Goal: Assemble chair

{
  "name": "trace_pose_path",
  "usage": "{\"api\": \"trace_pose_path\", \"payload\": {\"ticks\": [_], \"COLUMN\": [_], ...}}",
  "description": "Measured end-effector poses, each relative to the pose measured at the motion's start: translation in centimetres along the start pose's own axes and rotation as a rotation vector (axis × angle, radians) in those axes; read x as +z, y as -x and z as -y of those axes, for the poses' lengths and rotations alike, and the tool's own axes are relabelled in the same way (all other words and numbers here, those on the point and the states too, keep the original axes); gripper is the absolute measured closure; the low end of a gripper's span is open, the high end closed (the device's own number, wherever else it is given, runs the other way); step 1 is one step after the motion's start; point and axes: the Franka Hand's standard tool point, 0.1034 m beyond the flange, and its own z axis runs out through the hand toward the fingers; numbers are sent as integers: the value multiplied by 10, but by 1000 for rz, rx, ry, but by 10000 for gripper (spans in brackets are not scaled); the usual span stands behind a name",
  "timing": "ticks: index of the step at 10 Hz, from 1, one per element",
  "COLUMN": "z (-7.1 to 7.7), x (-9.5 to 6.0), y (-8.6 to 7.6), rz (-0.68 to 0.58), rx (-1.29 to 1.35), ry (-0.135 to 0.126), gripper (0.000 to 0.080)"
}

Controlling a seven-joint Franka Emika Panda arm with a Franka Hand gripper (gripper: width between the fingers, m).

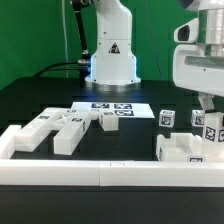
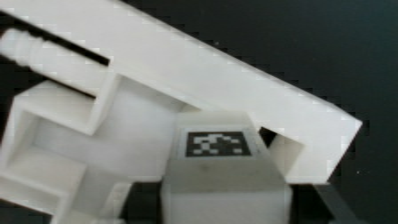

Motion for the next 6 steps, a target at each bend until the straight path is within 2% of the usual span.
{"api": "trace_pose_path", "payload": {"ticks": [3, 4, 5, 6], "z": [-1, -1, -1, -1], "x": [0, 0, 0, 0], "y": [0, 1, 1, 1], "rz": [6, 6, 6, 5], "rx": [95, 89, 48, 21], "ry": [8, 8, 7, 8], "gripper": [509, 422, 285, 285]}}
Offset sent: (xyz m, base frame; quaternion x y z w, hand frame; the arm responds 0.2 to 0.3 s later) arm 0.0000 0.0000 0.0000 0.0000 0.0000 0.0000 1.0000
